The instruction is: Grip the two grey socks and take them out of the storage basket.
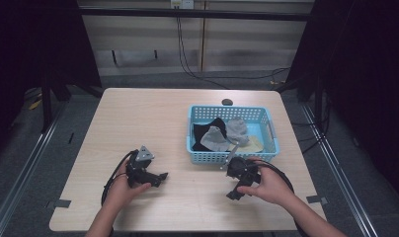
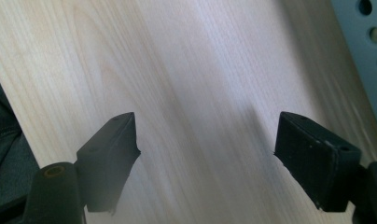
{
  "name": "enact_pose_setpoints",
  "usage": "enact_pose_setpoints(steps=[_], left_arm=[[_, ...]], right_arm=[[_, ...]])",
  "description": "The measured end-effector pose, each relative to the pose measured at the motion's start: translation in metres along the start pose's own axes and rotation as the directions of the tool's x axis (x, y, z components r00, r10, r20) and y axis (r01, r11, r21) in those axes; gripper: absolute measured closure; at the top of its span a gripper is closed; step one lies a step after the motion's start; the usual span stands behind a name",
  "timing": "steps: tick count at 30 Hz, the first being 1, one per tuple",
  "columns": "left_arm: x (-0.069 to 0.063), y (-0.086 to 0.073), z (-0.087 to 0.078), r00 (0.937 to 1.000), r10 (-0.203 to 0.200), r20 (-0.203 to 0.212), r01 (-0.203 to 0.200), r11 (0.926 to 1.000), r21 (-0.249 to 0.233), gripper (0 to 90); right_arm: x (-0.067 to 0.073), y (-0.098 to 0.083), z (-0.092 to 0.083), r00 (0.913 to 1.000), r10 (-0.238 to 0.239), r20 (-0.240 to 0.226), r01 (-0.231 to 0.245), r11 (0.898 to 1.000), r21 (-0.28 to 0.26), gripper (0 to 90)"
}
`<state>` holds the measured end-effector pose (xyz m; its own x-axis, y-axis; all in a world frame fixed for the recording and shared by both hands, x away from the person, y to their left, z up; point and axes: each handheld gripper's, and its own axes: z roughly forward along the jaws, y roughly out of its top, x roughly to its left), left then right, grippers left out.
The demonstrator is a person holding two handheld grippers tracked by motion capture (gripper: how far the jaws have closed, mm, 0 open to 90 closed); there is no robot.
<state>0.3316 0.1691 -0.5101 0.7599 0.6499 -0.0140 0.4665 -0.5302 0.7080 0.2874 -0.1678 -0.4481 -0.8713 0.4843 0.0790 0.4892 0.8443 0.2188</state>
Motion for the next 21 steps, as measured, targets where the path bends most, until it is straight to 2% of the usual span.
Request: enact_pose_setpoints(steps=[3, 10, 13, 14, 21], left_arm=[[0.000, 0.000, 0.000, 1.0000, -0.001, 0.001, 0.001, 1.0000, 0.000, 6.1], [0.000, 0.000, 0.000, 1.0000, 0.000, 0.000, 0.000, 1.0000, -0.001, 6.1], [0.000, 0.000, 0.000, 1.0000, 0.004, -0.001, -0.004, 1.0000, 0.000, 6.1], [0.000, 0.000, 0.000, 1.0000, 0.004, -0.001, -0.004, 1.0000, 0.000, 6.1], [0.000, 0.000, 0.000, 1.0000, 0.000, 0.001, 0.000, 1.0000, 0.000, 6.1]], right_arm=[[-0.002, -0.001, -0.005, 0.9999, 0.012, -0.005, -0.012, 1.000, 0.017, 21.4], [-0.008, -0.002, -0.018, 0.9998, 0.000, -0.018, 0.001, 0.999, 0.039, 22.3], [-0.012, -0.001, -0.032, 0.9995, 0.020, -0.023, -0.019, 0.999, 0.042, 23.8], [-0.012, -0.001, -0.032, 0.9995, 0.020, -0.023, -0.019, 0.999, 0.042, 23.8], [-0.027, 0.004, -0.060, 0.9995, 0.028, -0.013, -0.028, 0.999, 0.022, 25.1]])
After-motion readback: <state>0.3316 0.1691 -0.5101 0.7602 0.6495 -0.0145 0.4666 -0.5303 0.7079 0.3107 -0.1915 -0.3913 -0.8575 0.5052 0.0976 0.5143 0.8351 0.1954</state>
